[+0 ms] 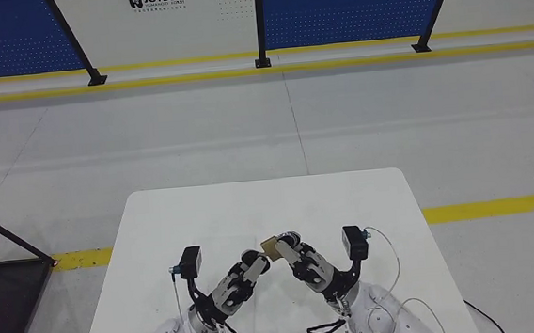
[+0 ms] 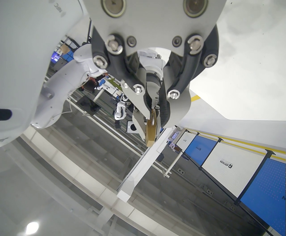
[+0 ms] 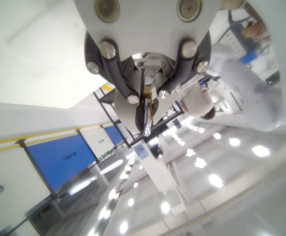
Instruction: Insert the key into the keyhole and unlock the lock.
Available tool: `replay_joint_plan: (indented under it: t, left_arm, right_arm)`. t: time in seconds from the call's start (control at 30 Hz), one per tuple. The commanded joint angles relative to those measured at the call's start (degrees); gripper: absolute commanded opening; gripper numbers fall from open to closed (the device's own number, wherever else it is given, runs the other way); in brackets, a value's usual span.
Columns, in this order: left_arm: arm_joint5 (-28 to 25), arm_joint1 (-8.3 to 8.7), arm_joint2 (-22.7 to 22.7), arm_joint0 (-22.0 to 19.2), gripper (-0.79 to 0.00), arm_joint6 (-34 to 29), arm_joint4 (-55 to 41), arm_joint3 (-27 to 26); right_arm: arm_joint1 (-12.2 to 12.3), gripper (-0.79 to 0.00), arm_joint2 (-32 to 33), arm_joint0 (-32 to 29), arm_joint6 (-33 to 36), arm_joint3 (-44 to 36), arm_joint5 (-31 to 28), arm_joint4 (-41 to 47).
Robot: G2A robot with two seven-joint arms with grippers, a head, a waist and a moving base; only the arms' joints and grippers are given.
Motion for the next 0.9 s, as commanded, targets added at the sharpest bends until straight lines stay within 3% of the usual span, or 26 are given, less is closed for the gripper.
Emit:
replay_joint_plan:
  t: [0.0,0.33,0.43,0.87]
  left_arm:
    - [0.12,-0.07,-0.10,-0.05,-0.656,-0.12,-0.28,0.01]
    - [0.47,-0.51,-0.47,-0.09,-0.677,0.28,-0.08,0.04]
    - [0.75,-0.66,-0.49,-0.17,-0.785,0.43,0.48,0.11]
    - [1.79,-1.43,-1.55,0.19,-0.785,4.80,7.06,-0.14]
  right_arm:
    - [0.00,-0.785,0.03,0.00,0.00,0.02,-0.08,0.09]
    - [-0.02,-0.785,0.00,0.07,0.30,0.08,0.57,-0.24]
    - [-0.03,-0.785,-0.01,0.04,0.33,0.09,0.70,-0.12]
    - [0.02,-0.785,0.00,-0.05,0.88,0.03,0.90,0.21]
